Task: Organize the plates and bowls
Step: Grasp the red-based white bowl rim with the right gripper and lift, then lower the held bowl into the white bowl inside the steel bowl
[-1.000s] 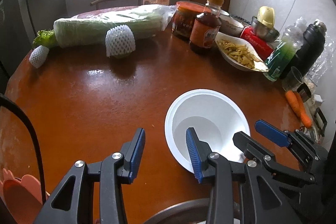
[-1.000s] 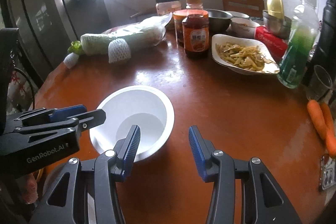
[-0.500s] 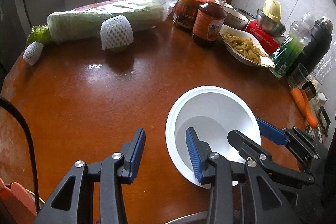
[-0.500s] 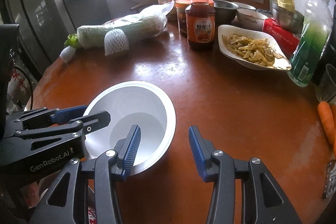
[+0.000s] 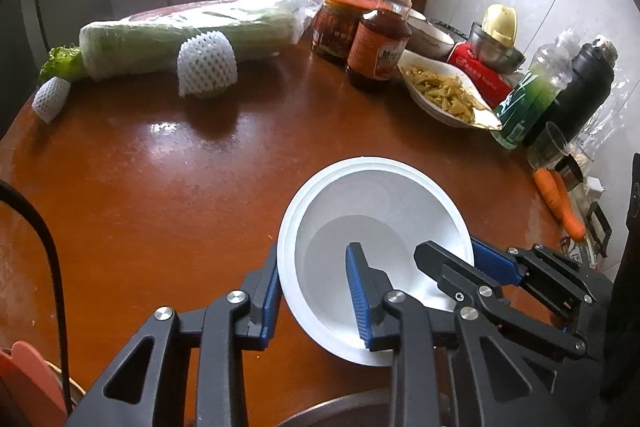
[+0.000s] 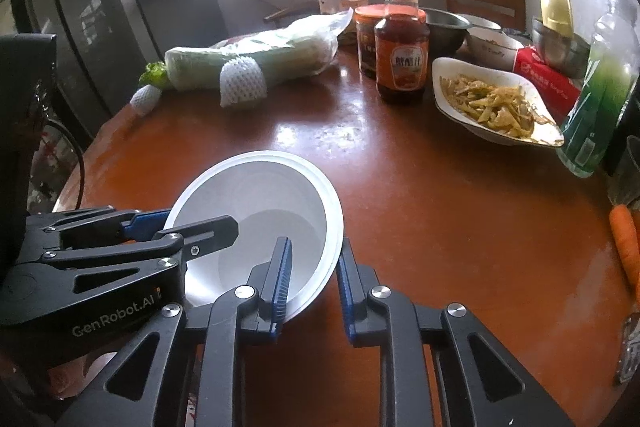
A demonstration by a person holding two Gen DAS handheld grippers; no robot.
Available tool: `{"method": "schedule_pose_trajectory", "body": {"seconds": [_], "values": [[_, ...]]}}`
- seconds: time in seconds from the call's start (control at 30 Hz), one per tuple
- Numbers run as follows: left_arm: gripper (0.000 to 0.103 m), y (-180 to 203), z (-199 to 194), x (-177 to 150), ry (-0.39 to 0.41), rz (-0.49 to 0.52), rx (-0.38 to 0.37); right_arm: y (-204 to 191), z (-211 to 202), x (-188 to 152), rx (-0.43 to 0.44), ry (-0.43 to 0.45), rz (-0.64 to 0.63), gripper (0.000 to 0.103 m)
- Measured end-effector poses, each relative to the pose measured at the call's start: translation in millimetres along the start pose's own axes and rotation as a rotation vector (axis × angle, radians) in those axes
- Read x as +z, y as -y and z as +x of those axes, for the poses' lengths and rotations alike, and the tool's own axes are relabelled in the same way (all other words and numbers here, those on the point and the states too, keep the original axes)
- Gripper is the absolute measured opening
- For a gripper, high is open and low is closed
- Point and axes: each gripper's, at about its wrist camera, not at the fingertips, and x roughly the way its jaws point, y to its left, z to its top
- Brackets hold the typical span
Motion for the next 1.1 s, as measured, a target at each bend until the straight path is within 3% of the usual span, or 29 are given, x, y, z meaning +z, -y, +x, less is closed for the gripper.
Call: {"method": "schedule_pose_trajectory", "body": {"seconds": [0.83,1.1], "values": [[0.031,-1,-93,-27,0.197,0.013,0.016,-53,-82,-6,-0.008,0.16,-0.081,0.023],[0.031,-3,-111,-43,0.218,0.018,0.018,-69,-102,-19,-0.012,0.189,-0.097,0.023]]}}
